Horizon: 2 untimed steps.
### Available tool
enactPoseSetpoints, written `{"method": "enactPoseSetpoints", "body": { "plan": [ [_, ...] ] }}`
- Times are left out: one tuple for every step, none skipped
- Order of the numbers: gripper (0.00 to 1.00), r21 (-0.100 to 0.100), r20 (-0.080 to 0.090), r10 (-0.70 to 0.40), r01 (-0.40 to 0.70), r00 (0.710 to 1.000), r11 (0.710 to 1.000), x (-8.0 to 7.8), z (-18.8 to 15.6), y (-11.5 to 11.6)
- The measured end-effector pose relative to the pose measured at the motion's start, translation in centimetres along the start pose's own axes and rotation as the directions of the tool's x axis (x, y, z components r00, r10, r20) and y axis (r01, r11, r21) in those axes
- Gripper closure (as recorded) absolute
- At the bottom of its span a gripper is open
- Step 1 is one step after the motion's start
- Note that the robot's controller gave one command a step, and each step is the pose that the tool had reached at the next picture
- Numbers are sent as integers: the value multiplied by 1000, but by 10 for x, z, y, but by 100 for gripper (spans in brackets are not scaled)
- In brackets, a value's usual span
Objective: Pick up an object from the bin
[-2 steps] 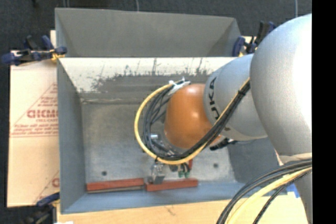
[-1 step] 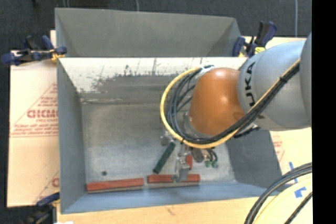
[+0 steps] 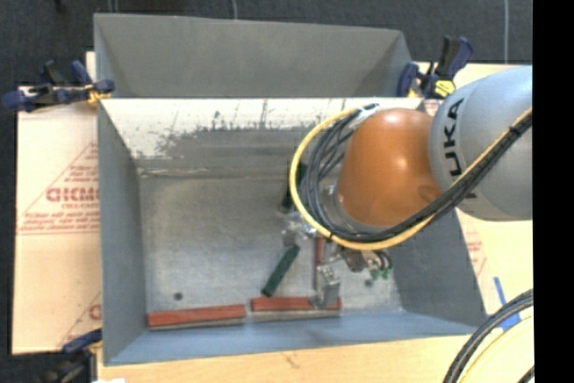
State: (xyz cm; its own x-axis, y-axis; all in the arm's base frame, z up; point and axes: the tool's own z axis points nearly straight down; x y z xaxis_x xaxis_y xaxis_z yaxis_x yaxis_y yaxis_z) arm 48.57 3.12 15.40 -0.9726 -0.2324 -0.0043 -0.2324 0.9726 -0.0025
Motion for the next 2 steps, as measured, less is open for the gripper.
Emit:
{"method": "enactPoseSetpoints", "body": {
  "plan": [
    [0, 0, 3, -72, 72, 997, 997, -11, 31, 4],
    [100, -4, 1, -489, 489, 872, 872, 6, 84, -1]
  ]
}}
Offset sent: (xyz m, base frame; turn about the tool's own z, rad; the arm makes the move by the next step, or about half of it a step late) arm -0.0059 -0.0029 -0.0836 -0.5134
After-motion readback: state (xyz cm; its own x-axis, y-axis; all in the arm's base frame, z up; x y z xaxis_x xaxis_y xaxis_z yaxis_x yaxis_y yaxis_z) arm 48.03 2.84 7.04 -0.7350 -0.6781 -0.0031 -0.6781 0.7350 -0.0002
